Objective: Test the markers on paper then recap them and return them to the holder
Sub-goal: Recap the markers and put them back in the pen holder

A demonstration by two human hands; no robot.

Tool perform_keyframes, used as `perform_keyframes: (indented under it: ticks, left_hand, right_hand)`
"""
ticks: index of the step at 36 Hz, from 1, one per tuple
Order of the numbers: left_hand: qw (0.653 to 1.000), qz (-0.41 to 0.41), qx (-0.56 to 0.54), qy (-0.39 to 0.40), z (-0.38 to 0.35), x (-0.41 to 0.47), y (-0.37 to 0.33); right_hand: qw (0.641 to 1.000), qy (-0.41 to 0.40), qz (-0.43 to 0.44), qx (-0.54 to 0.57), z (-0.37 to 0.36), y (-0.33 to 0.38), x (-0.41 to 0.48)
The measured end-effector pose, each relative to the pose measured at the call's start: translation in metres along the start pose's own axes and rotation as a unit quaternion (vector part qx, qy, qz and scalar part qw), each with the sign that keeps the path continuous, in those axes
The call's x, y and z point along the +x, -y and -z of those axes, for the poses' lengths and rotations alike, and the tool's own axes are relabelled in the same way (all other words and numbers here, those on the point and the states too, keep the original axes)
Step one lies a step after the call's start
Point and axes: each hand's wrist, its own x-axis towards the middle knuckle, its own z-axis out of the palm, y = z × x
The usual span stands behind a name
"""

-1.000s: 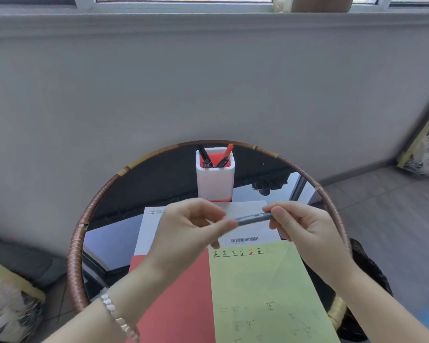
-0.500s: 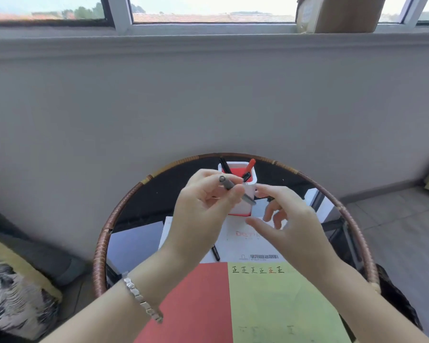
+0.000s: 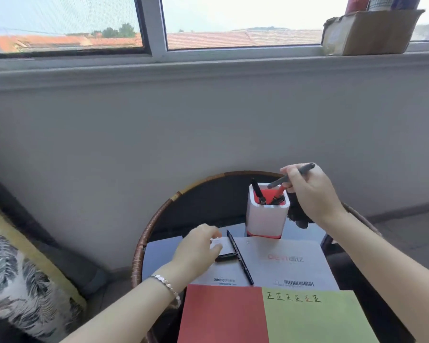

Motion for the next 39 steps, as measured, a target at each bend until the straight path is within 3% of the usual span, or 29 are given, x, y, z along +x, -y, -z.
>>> perform_keyframes:
  ticks: [8,13,16,19,20,23,26,32,36,39]
  left_hand:
    - [0.999,0.002,0.037,0.035,-0.022,0.005,-0.002]
    - [0.995,-0.017,0.087,0.044,-0.026,0.008,-0.005]
    - [0.996,-0.026,0.082,0.018,-0.027,0.006,-0.003]
    - [0.999,-0.013,0.005,-0.040,-0.025,-0.002,0.000]
    - [0.998,-0.002,-0.035,-0.054,-0.023,-0.005,0.002]
    - [0.986,0.030,-0.141,-0.079,-0.014,-0.014,0.003]
    - [0.965,0.065,-0.233,-0.104,-0.005,-0.019,0.004]
    - [0.936,0.093,-0.312,-0.132,0.011,-0.030,0.001]
    - [0.922,0.101,-0.348,-0.136,0.017,-0.040,-0.005]
    - [0.912,0.105,-0.373,-0.133,0.020,-0.045,-0.009]
  right_hand:
    - [0.984,0.000,0.048,-0.171,-0.026,-0.029,0.005]
    - [0.970,-0.008,0.028,-0.241,-0.029,-0.038,-0.008]
    - [0.959,-0.072,0.130,-0.241,-0.025,-0.031,-0.032]
    - [0.941,-0.023,0.225,-0.250,-0.029,-0.030,-0.061]
    - [0.942,0.032,0.215,-0.258,-0.033,-0.030,-0.069]
    - [0.947,0.185,0.067,-0.255,-0.053,-0.029,-0.087]
    - [0.929,0.243,-0.022,-0.278,-0.080,-0.033,-0.091]
    - [0.906,0.239,-0.078,-0.342,-0.118,-0.036,-0.084]
    - [0.944,0.177,-0.094,-0.263,-0.110,-0.032,-0.079]
    - [0.976,0.141,-0.057,-0.159,-0.079,-0.022,-0.080]
